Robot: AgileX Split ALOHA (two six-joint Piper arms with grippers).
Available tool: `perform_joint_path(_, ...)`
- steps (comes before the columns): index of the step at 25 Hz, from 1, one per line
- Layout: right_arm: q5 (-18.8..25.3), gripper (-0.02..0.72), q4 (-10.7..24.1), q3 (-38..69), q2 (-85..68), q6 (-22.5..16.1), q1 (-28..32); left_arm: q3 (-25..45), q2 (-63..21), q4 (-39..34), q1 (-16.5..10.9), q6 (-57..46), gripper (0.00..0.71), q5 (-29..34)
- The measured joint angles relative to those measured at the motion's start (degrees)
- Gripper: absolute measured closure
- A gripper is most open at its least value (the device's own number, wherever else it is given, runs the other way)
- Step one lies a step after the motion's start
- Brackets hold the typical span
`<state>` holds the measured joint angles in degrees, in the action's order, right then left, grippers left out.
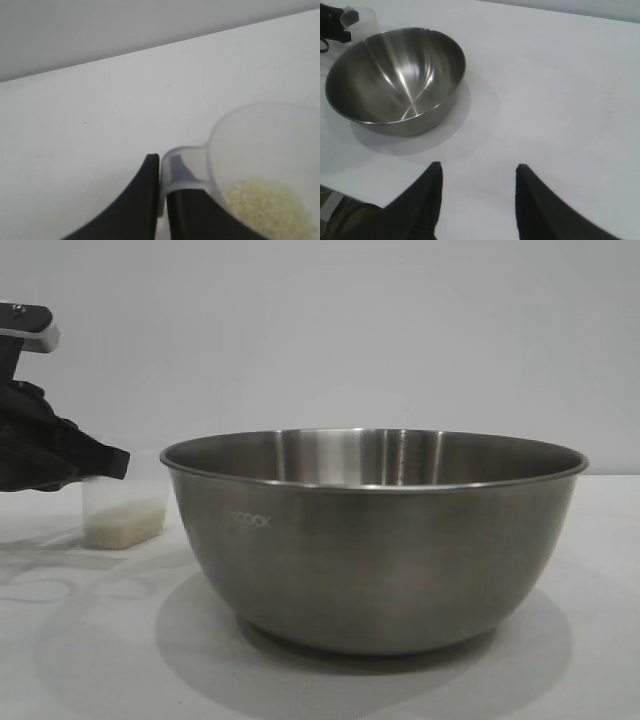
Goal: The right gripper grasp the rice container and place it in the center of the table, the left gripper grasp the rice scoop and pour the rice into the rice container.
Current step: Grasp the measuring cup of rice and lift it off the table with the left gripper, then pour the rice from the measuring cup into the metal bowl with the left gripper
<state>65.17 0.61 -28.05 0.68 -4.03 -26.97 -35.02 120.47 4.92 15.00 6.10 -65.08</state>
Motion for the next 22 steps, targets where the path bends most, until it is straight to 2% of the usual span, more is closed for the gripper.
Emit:
perform_joint_path(4,0.0,0.416,0.0,0.0,0.0,0.0,0.0,0.0,-3.01,-2.17,0.0,2.23,0.71,0.35)
perform_joint_path(8,0.0,0.416,0.0,0.0,0.0,0.0,0.0,0.0,-9.96,-5.3,0.0,9.51,0.71,0.35)
perform_joint_path(16,0.0,0.416,0.0,0.0,0.0,0.0,0.0,0.0,-19.8,-21.68,0.28,24.8,0.71,0.13)
perform_joint_path(19,0.0,0.416,0.0,0.0,0.0,0.0,0.0,0.0,-19.91,-23.75,2.47,30.91,0.71,0.13)
perform_joint_path(22,0.0,0.416,0.0,0.0,0.0,0.0,0.0,0.0,-19.91,-24.18,6.23,38.94,0.71,0.23)
